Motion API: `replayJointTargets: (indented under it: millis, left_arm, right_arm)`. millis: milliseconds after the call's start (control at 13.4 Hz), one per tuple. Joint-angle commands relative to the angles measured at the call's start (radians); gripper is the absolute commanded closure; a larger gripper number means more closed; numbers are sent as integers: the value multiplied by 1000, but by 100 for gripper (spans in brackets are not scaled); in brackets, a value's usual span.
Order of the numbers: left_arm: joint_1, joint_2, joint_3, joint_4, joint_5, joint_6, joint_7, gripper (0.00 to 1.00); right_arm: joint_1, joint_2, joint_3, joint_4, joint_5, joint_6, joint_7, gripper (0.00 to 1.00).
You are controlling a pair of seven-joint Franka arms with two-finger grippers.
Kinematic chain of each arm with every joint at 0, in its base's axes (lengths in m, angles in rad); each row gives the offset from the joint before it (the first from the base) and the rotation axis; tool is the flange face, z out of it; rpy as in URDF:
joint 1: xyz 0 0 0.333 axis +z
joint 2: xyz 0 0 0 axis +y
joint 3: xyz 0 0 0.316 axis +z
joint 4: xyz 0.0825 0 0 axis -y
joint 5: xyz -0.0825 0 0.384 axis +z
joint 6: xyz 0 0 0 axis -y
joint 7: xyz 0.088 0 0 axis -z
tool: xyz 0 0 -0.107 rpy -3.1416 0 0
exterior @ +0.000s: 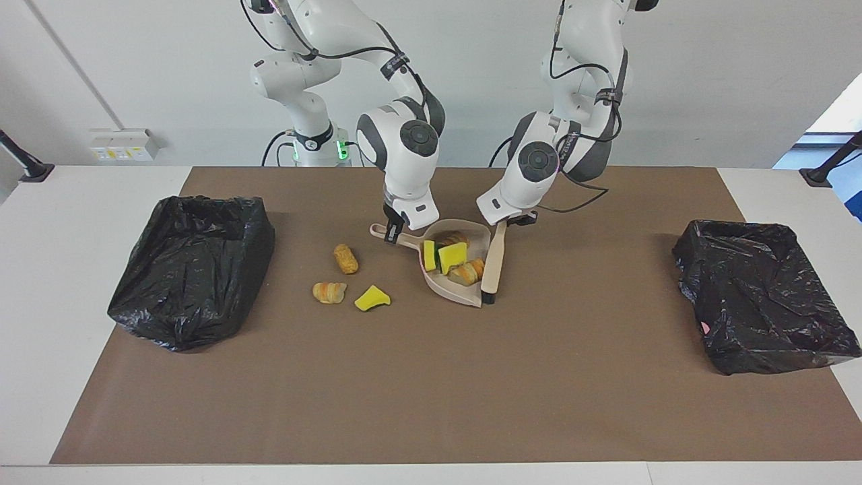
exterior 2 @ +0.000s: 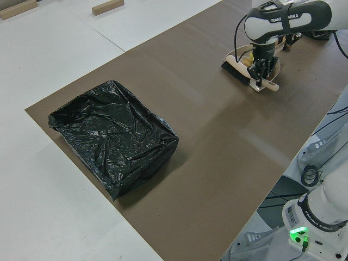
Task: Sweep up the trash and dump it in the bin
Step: 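Sweep the gathered pieces into the dustpan with the left gripper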
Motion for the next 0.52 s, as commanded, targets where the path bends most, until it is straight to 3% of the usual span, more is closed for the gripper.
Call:
replayJointTargets:
  millis: [0, 149, 447]
  left_arm:
    - [-20, -21, 1, 7, -31, -10, -49, 100]
    - [-16, -24, 5, 8, -27, -14, -89, 100]
    - [-3, -110, 11, 4, 76, -69, -145, 100]
  right_arm:
    - [0, -6, 5, -10, 18, 15, 25, 100]
    - [0, -6, 5, -10, 18, 15, 25, 100]
    - [0, -5, 5, -8, 18, 15, 24, 100]
